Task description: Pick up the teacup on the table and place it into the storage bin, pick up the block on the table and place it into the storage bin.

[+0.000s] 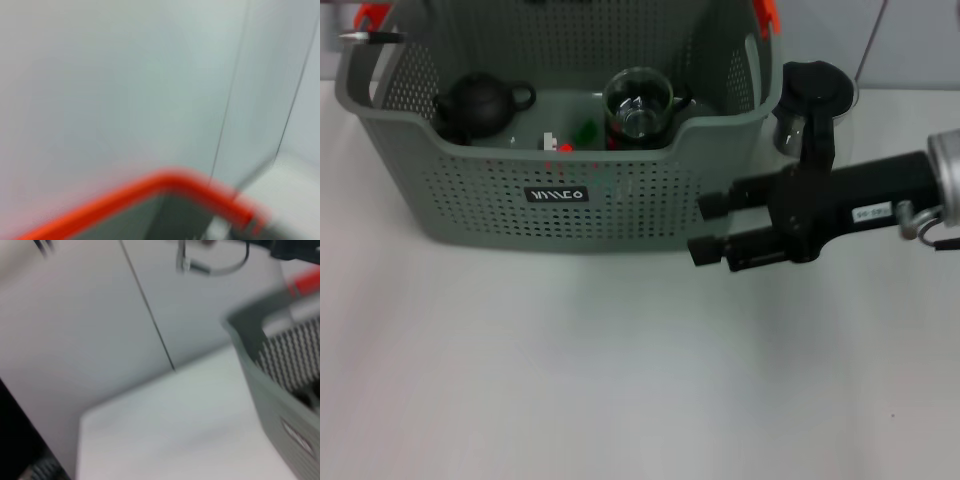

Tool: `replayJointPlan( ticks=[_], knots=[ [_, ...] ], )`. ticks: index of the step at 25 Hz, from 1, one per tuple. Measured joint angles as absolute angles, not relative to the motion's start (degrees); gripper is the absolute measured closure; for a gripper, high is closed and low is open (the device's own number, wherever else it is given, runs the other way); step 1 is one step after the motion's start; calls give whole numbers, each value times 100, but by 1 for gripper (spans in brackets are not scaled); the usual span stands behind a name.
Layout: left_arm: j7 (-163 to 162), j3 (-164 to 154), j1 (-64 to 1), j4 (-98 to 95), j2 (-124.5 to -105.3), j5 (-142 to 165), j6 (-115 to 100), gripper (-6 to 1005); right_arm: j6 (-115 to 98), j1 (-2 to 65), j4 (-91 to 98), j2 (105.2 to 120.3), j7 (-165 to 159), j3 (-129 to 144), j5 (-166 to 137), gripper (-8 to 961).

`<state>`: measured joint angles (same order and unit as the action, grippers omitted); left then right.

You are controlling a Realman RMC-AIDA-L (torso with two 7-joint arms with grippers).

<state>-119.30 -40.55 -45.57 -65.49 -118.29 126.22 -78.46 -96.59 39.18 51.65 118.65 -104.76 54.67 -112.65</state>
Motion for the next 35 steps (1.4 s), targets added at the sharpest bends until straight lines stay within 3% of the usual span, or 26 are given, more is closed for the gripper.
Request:
replayJointPlan(
  ticks=[4, 12, 17, 21, 28, 35],
  knots=[
    [-11578, -3167, -4090, -6686, -11805, 11365, -8870, 283, -10145, 3906, 5316, 11853, -10364, 5205, -10850, 204],
    [-9673, -2286, -3237, -6480, -11899, 11493, -11145, 131, -10313, 3398, 5258, 11826, -9565, 5044, -10772, 205],
    [-9318, -2883, -2938, -6461, -12129, 12668, -11214, 131, -10079, 2996, 4794, 11896, -8559, 5049, -10779, 202],
    [-9173, -3458, -2846, -6416, -12276, 13267, -10778, 131, -9912, 2963, 4178, 11827, -8089, 5052, -10877, 201],
    [-8979, -3584, -3000, -6060, -12251, 13329, -10386, 130, -9529, 3036, 4035, 11957, -7652, 5120, -11114, 195],
    [-8992, -3524, -3061, -6045, -12192, 13362, -10502, 130, -9325, 3042, 4013, 11977, -7573, 5133, -11462, 179]
  ],
)
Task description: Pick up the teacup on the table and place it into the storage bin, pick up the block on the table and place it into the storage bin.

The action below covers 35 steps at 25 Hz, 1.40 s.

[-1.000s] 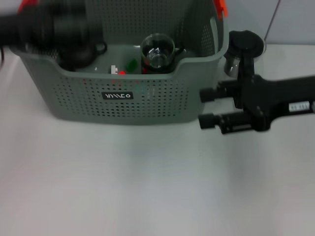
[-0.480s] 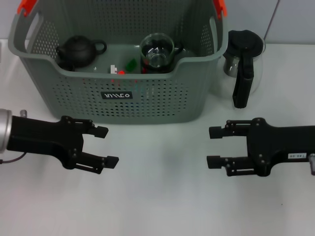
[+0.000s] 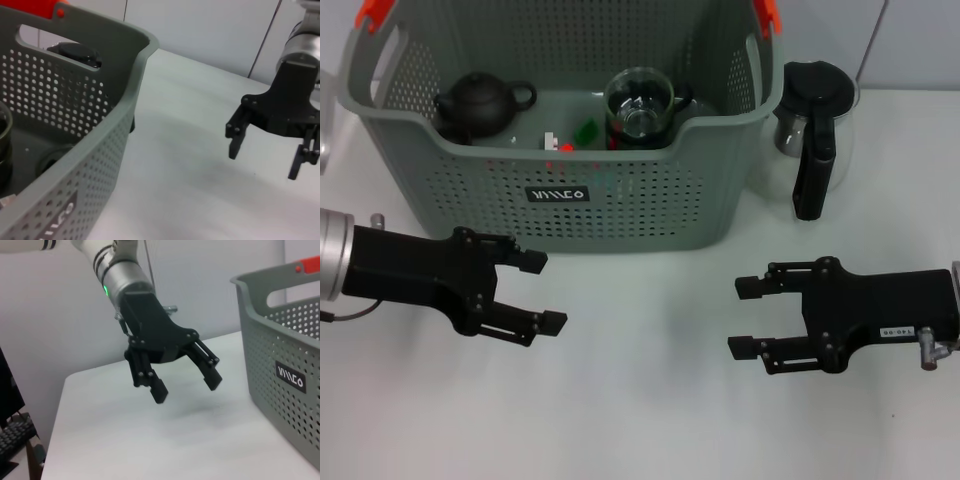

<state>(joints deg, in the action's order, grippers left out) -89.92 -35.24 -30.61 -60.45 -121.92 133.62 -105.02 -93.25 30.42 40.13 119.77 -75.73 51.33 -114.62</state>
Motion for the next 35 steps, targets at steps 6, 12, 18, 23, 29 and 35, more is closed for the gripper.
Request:
replayJointPlan(
  ticks=[6, 12, 18, 23, 29, 35],
  knots=[
    [-9125, -3492, -3136, -5994, -12150, 13506, -10848, 130, -9549, 3030, 3930, 12011, -6893, 5320, -11497, 161],
    [-9131, -3489, -3163, -5854, -12124, 13637, -10867, 129, -9760, 3065, 3740, 11990, -6826, 5106, -11415, 144],
    [-9117, -3473, -3182, -5777, -12112, 13699, -10835, 129, -9725, 2981, 3708, 12003, -6505, 5081, -11498, 127],
    [-9078, -3511, -3192, -5782, -12131, 13676, -10833, 129, -9695, 2968, 3641, 12008, -6471, 5088, -11516, 56],
    [-9067, -3512, -3198, -5777, -12138, 13685, -10774, 139, -9655, 2995, 3585, 12005, -6505, 5091, -11521, 6],
    [-9096, -3586, -3194, -5774, -12157, 13730, -10841, 139, -9649, 3026, 3494, 11997, -6511, 5091, -11523, 6]
  ],
)
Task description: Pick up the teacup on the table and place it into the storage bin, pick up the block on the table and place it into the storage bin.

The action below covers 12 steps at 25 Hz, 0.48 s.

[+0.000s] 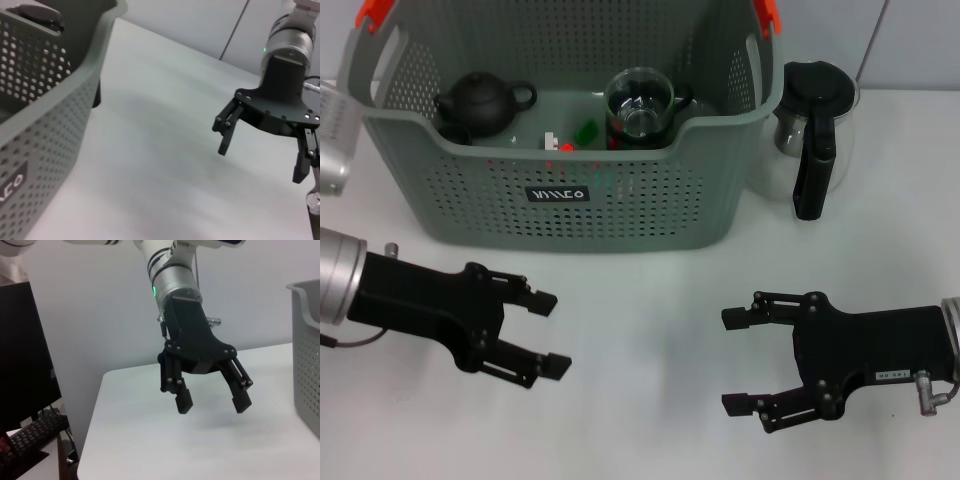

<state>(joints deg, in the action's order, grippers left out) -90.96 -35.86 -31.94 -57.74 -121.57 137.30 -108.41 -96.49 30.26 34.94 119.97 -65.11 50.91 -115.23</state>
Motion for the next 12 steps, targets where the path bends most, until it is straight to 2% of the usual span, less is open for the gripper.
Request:
replayJointPlan(
  ticks=[12],
  knots=[
    [-9111, -3814, -3164, -5780, -12208, 13775, -10876, 139, -9646, 3023, 3489, 11997, -6521, 5089, -11523, 5]
  ],
)
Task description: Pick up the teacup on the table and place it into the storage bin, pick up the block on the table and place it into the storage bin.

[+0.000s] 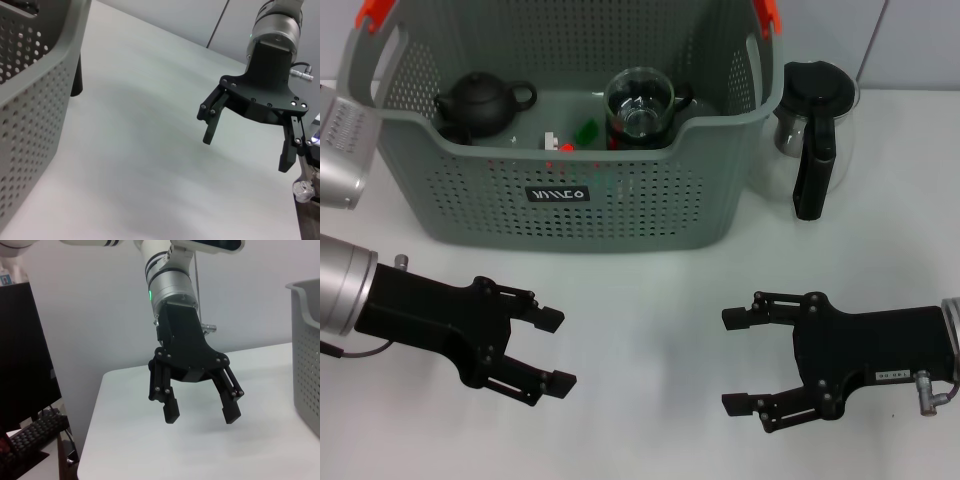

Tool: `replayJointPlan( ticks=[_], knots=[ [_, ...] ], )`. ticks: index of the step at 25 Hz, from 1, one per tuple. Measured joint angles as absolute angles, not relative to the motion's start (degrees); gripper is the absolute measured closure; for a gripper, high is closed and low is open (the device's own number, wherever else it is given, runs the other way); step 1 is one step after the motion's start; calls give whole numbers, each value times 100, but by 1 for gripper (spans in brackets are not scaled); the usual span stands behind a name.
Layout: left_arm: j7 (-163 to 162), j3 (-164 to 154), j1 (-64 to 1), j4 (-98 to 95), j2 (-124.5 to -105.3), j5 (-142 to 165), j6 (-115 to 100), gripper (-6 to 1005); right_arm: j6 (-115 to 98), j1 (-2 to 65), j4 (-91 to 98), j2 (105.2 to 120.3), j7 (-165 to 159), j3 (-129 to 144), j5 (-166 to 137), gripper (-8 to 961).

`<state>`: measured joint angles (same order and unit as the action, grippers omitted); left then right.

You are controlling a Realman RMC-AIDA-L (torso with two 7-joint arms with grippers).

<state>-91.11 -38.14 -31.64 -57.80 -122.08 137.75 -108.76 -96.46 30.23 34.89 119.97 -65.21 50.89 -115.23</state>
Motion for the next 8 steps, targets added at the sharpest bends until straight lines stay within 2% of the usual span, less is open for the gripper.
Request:
replayJointPlan(
  ticks=[8],
  knots=[
    [-9114, -3798, -3170, -5796, -12205, 13775, -10880, 139, -9681, 3023, 3489, 11997, -6521, 5089, -11523, 5]
  ],
)
